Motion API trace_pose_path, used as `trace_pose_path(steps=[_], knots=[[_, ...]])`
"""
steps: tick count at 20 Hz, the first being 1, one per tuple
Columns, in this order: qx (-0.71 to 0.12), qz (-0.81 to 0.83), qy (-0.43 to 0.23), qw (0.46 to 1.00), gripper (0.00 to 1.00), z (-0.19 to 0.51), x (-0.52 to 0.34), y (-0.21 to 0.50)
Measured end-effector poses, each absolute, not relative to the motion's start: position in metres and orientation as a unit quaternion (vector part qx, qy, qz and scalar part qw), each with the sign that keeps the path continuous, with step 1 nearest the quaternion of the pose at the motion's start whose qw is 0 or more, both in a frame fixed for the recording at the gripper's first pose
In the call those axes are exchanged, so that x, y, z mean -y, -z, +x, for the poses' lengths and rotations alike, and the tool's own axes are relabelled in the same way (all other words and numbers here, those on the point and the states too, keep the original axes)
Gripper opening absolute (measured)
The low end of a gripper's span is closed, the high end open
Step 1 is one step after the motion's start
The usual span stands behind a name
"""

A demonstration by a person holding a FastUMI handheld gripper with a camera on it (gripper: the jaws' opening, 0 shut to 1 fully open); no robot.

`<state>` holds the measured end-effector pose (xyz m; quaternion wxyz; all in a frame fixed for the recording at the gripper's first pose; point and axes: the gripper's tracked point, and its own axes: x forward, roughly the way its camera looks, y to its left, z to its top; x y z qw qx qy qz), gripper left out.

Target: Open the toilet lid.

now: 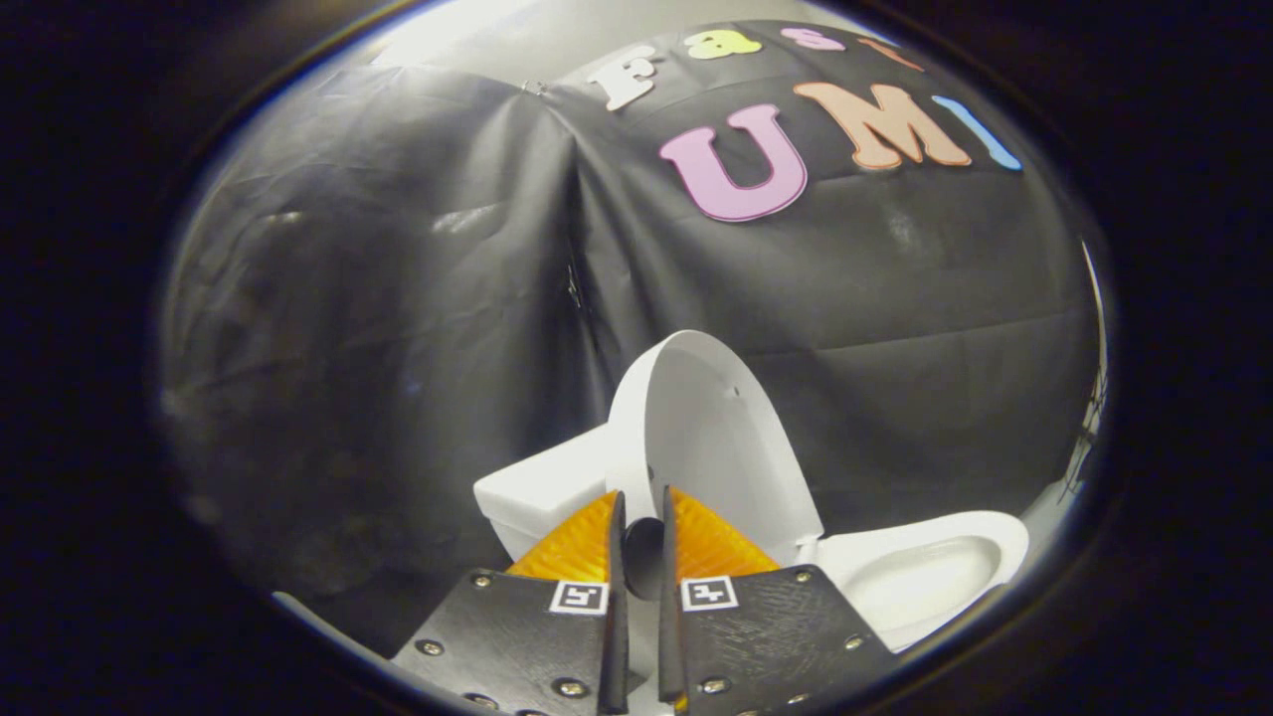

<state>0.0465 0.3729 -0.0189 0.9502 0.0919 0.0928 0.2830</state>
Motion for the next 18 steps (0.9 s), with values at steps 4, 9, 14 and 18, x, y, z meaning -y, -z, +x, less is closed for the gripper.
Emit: trace_pose_path(steps=[4,9,14,18], knots=[[-0.071,0.074,-0.278,0.955,0.12,0.0482,-0.3749,0.0153],[-0.073,0.097,-0.278,0.953,0.16,0.0477,-0.3752,0.0148],[-0.073,0.081,-0.275,0.955,0.18,0.0489,-0.3747,0.0148],[-0.075,0.044,-0.272,0.958,0.22,0.0472,-0.3734,0.0160]])
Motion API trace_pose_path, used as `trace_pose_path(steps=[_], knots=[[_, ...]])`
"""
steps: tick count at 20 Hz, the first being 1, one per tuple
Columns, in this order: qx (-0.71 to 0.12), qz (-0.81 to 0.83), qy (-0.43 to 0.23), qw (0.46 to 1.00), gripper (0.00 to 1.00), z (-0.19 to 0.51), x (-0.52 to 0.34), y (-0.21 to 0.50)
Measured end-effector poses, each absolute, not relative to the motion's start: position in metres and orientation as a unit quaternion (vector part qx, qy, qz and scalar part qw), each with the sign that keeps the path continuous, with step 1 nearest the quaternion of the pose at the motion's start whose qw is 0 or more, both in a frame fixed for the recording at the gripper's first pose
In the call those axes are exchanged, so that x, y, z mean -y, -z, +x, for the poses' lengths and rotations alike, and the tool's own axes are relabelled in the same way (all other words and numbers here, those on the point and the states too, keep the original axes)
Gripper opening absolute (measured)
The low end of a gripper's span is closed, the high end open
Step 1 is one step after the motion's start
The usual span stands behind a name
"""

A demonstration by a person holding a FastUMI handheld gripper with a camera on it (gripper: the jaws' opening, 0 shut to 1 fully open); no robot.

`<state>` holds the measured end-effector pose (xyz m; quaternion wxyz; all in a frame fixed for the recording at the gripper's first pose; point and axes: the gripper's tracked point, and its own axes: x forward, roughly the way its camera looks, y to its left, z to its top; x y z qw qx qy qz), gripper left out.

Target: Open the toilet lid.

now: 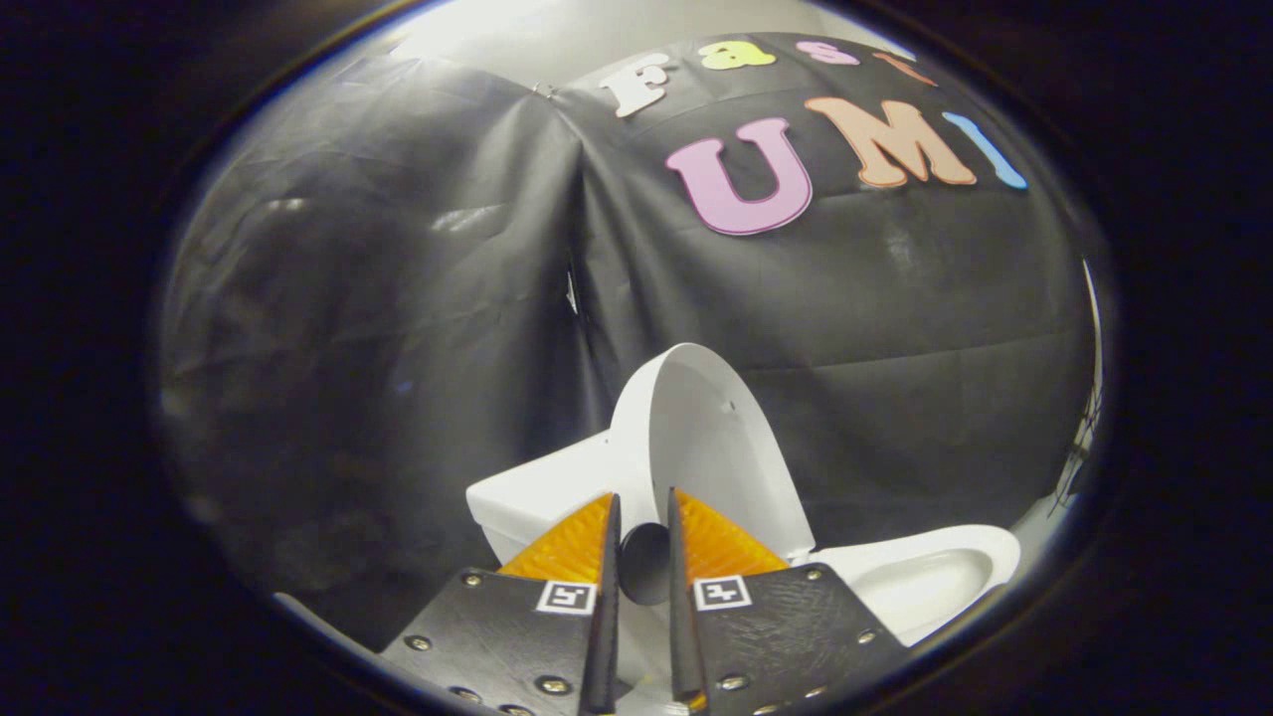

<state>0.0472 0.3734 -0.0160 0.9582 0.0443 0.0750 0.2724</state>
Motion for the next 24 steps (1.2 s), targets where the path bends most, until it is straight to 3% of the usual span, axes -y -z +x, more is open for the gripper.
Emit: trace_pose_path(steps=[4,11,15,24], knots=[[-0.078,0.054,-0.263,0.960,0.34,0.050,-0.365,0.011],[-0.096,0.080,-0.245,0.961,0.89,0.049,-0.341,0.004],[-0.091,0.090,-0.232,0.964,0.97,0.050,-0.320,-0.014],[-0.065,0.061,-0.213,0.973,0.97,0.037,-0.265,-0.054]])
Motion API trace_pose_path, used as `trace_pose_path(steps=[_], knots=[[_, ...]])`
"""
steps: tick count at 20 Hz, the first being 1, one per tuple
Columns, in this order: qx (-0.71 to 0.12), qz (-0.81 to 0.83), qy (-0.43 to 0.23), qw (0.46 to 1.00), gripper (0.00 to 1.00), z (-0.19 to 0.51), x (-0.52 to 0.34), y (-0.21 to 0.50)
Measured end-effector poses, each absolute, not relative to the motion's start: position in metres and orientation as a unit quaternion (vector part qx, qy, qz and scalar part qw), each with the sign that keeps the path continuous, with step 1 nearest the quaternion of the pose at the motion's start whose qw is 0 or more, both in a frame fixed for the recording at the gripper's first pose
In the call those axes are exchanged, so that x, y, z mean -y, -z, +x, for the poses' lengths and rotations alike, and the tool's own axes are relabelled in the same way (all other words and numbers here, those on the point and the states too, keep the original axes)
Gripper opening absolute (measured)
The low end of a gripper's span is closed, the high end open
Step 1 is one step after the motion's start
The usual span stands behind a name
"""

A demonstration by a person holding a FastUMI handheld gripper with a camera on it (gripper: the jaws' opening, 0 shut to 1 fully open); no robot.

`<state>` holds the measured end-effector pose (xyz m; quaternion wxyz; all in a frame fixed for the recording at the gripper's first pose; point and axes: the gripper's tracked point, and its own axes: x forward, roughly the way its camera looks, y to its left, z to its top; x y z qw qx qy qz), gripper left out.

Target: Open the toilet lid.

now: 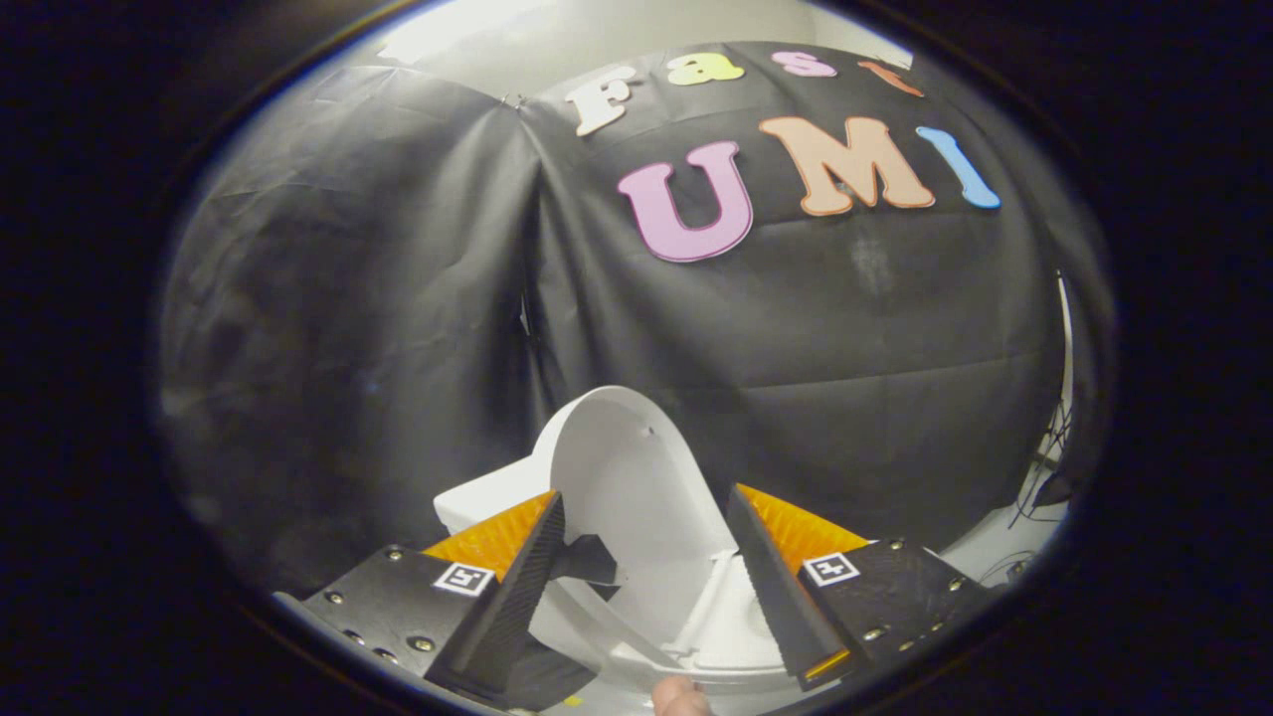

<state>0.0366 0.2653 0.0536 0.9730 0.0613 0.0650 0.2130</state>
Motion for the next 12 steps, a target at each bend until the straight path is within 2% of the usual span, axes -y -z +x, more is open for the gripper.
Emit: trace_pose_path(steps=[12], knots=[[-0.041,0.005,-0.144,0.989,0.97,0.043,-0.177,-0.081]])
